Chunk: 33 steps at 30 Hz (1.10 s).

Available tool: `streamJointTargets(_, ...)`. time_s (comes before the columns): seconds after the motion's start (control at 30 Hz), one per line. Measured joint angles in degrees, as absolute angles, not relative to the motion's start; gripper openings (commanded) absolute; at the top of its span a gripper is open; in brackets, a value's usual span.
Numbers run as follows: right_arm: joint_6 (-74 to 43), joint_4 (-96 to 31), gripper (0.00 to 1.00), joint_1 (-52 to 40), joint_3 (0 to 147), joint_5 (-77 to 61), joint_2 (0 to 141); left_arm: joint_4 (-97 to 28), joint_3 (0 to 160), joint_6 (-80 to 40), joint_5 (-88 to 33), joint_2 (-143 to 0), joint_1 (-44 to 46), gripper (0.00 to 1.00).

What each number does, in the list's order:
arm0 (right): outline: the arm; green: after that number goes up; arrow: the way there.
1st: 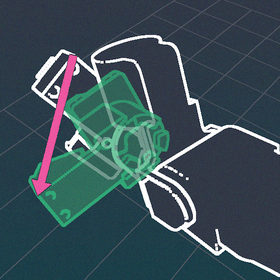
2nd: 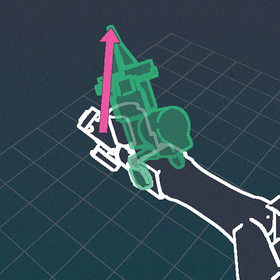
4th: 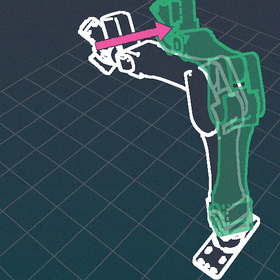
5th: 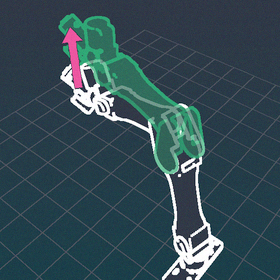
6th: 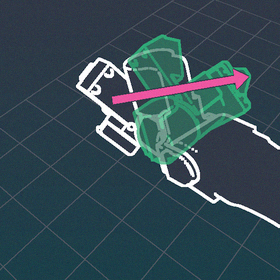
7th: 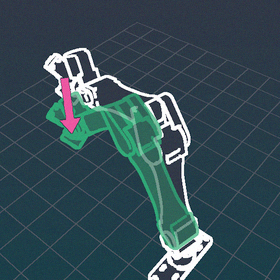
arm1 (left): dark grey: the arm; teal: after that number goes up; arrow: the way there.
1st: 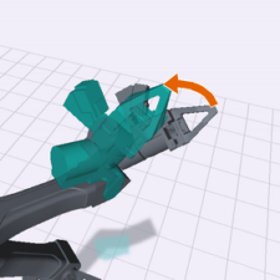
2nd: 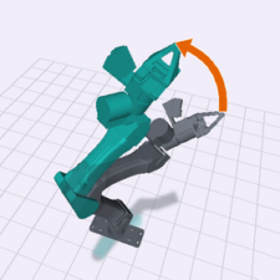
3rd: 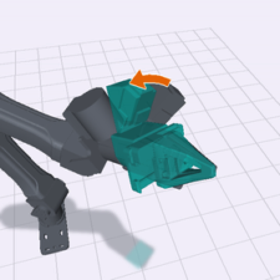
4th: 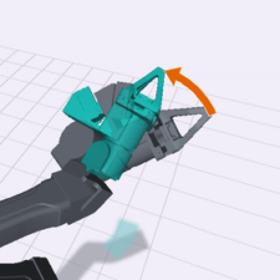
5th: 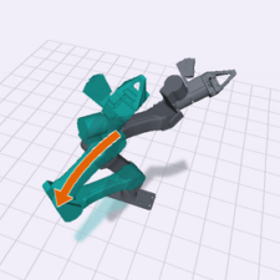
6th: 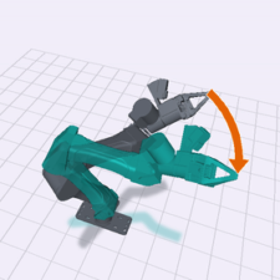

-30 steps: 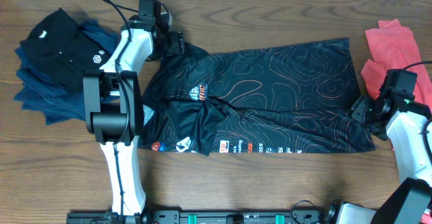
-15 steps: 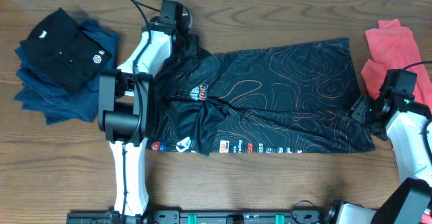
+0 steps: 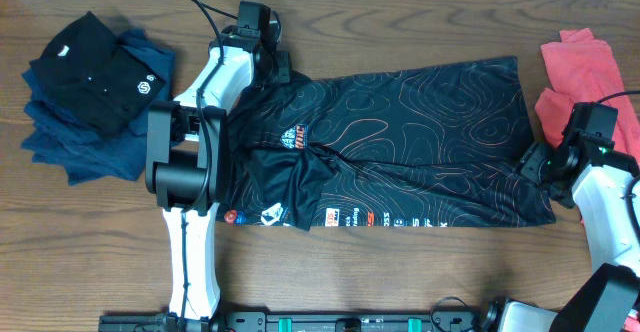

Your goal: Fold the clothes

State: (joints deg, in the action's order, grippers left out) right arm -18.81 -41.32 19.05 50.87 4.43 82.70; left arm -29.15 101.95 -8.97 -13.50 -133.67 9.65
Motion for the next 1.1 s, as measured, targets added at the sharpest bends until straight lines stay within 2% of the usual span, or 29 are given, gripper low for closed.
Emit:
streamJointTargets(0.43,-12.99,-33.06,0.75,18.87,52.12,-3.68,85.38,-29.58,101.93,-8.97,-13.32,-130.52,9.47,0.06)
streamJointTargets(0.8,-7.92,-13.47,0.78,13.43,71.2,-4.1,103.24,-33.01,101.95,-9.41,-13.32,-124.49,9.5,0.06)
streamJointTargets(0.97,-5.58,-3.68,0.71,11.18,76.12,-3.86,112.86,-34.15,101.93,-9.65,-13.32,-124.51,9.5,0.06)
streamJointTargets(1.1,-5.43,2.28,0.7,10.72,76.16,-3.79,119.35,-35.48,101.93,-9.91,-13.32,-124.49,9.47,0.06)
